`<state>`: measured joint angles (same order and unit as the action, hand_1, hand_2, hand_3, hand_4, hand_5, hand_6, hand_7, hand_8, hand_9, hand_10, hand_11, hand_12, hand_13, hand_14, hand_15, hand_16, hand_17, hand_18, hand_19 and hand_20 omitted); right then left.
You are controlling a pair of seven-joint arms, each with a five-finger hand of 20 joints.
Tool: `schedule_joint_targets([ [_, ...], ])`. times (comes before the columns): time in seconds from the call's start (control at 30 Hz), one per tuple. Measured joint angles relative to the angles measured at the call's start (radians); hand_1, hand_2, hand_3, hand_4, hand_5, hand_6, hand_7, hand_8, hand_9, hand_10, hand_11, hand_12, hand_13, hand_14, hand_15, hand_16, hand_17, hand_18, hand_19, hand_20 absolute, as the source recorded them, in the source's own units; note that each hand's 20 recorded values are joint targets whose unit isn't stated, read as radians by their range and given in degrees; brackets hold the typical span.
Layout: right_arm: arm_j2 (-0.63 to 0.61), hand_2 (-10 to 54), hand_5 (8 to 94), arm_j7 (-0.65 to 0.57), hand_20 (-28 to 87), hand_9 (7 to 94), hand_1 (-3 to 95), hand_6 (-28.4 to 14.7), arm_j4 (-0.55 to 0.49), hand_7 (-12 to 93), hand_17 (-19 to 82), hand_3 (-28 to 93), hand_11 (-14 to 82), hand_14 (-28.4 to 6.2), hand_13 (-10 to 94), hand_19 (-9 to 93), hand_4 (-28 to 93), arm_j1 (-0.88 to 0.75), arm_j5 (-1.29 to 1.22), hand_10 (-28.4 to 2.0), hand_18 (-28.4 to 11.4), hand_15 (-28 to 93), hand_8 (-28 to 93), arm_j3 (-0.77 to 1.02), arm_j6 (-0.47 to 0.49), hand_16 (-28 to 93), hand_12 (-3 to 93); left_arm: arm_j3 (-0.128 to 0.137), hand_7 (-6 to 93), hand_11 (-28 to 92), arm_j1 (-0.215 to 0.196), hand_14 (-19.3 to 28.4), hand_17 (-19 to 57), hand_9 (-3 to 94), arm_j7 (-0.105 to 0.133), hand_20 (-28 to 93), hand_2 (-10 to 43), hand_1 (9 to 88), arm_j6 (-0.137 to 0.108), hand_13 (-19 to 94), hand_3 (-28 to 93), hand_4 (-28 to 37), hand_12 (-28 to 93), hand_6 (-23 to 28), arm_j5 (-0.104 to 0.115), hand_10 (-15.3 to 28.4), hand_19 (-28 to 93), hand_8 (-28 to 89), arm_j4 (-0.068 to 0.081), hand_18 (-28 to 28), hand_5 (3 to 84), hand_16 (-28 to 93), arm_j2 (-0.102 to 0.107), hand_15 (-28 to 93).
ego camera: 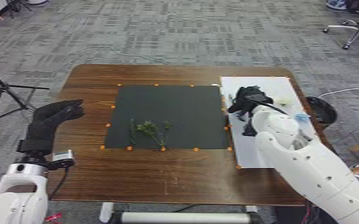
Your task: Arrange flowers
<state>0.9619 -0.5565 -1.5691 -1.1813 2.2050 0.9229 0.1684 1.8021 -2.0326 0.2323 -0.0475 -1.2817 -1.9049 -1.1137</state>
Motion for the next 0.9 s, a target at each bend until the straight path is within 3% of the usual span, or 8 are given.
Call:
schedule_joint_targets([
  [0.07,0.005,-9.5,62.3,-0.003,46,70.1,42.9,-4.9,-0.001,22,60,60,21.3,-5.4,86,93,-10,0.0,-0.006,-16.5,-14.1,58,-3,0.008,0.0,31,24.7,0.0,16.4,26,0.0,19.1,9.4,52.8,0.0,23,-1.1,31.9,0.0,43,66,-22.1,15,1.9,0.0,14.4,18,-7,0.0,14.6,53.6,1,-0.001,34],
  [0.13,0.006,-9.5,64.4,-0.003,47,72.6,47.9,-4.3,-0.002,21,60,57,22.5,-5.0,87,93,-11,0.0,-0.006,-15.7,-13.7,58,15,0.008,0.001,32,24.4,0.0,16.3,26,0.0,19.1,9.4,52.8,0.0,23,-1.1,31.9,0.0,43,66,-22.1,15,1.9,0.0,14.4,18,-7,0.0,14.6,53.7,1,-0.002,34],
  [0.23,0.006,-9.5,68.5,-0.004,47,77.6,54.3,-3.5,-0.008,20,61,51,21.9,-4.6,88,93,-9,-0.001,-0.006,-13.7,-13.4,58,23,0.008,0.001,32,27.9,0.0,16.3,26,0.0,19.2,9.4,52.9,-0.001,23,-1.1,31.8,0.0,43,66,-22.1,15,1.9,0.0,14.6,18,-7,0.0,14.5,53.7,1,-0.002,34],
  [0.33,0.005,-9.5,71.8,-0.004,47,82.7,57.4,-2.9,-0.012,20,62,51,17.0,-4.1,89,93,-9,-0.004,-0.012,-11.8,-12.6,57,24,0.008,0.001,32,34.7,0.0,16.3,26,0.0,19.1,9.4,52.9,-0.001,23,-1.0,31.9,0.0,43,66,-22.3,15,1.9,-0.001,14.4,18,-7,0.0,14.6,53.7,1,-0.003,34],
  [0.53,0.004,-9.5,76.5,0.003,46,88.7,60.8,-2.3,-0.013,23,65,52,15.5,-2.9,92,93,-9,-0.01,-0.015,-11.0,-11.7,55,24,0.006,-0.016,34,38.8,0.0,16.3,26,0.0,19.1,9.4,52.8,-0.002,23,-0.9,31.9,0.0,43,66,-22.3,15,2.0,-0.002,14.4,18,-7,-0.001,14.6,53.7,1,-0.005,34],
  [0.9,-0.027,-9.5,79.1,0.024,45,90.9,61.9,-3.0,-0.038,25,67,53,15.5,-1.9,94,93,-7,-0.027,-0.099,-11.1,-10.7,53,22,-0.037,-0.199,37,41.4,0.0,16.2,26,-0.001,19.0,9.3,52.8,-0.002,23,-0.8,32.0,-0.001,43,66,-22.3,15,2.1,-0.002,14.4,19,-7,-0.002,14.6,53.8,1,-0.008,34],
])
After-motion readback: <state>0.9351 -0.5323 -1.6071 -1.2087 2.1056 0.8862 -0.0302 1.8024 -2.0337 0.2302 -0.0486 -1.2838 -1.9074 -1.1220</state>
